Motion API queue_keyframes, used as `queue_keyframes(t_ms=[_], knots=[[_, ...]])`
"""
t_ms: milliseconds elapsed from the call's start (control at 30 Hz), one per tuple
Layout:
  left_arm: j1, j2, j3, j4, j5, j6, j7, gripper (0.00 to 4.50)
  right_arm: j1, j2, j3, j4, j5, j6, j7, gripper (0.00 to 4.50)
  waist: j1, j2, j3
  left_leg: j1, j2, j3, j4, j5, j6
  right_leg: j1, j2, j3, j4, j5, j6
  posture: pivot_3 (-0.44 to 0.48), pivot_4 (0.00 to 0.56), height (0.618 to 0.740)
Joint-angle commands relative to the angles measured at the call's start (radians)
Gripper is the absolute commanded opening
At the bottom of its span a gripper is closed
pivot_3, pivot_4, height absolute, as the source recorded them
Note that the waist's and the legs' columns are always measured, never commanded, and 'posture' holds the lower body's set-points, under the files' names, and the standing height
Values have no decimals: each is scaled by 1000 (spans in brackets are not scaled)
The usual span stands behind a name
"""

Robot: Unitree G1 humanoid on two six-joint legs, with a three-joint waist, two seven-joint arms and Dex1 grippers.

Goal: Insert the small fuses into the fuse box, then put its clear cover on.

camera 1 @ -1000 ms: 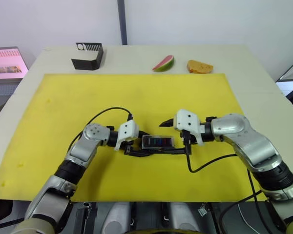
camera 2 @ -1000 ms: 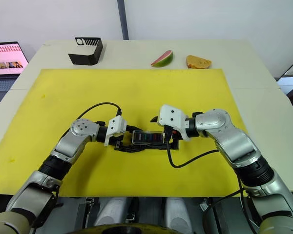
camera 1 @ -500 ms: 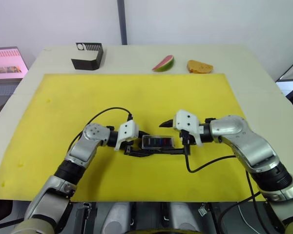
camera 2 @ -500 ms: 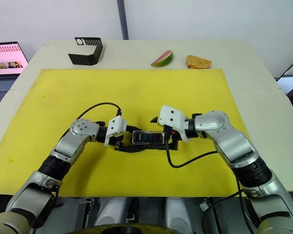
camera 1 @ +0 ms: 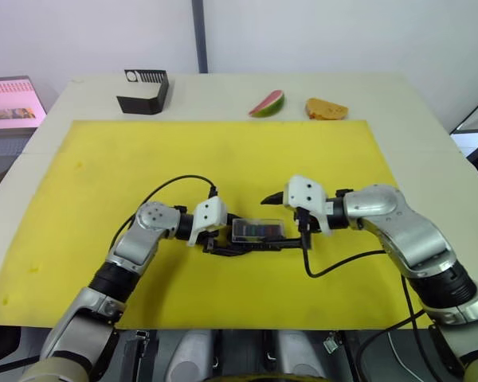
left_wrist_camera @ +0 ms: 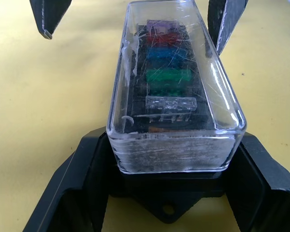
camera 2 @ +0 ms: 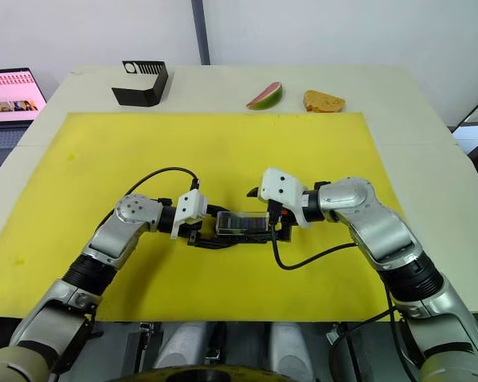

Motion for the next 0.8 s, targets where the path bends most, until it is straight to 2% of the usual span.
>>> queue_keyframes(t_ms=[33,167,267,467,500,667,800], knots=[[-11,-5,6,10,17,-17,13,2601,3,7,-66,-80,102,30,27,4442,0,0,0,0,0,0,0,0,0,0,0,0,0,0,0,0,150,740],[-15,-5,7,22,21,-27,14,2601,22,32,-87,-74,145,43,9,4442,0,0,0,0,0,0,0,0,0,0,0,0,0,0,0,0,150,740],[-13,-7,7,26,24,-31,20,2601,51,44,-98,-56,160,37,4,3634,0,0,0,0,0,0,0,0,0,0,0,0,0,0,0,0,150,740],[0,-4,10,19,23,-30,29,2601,77,60,-73,-16,123,15,-33,743,-1,0,0,0,0,0,0,0,1,0,0,0,0,0,0,0,150,740],[2,-3,9,19,23,-30,30,2601,77,60,-65,-7,113,13,-37,142,-1,0,0,0,0,0,0,0,1,0,0,0,0,0,0,0,150,740],[-1,-6,7,21,25,-27,33,2601,96,11,30,38,16,-18,-7,65,-1,0,0,0,0,0,0,0,1,0,0,0,0,0,0,0,150,740],[-3,-6,7,21,27,-24,30,2601,85,19,78,81,-41,17,-47,65,-2,0,-1,2,0,0,0,0,1,2,0,0,0,0,0,0,150,740]])
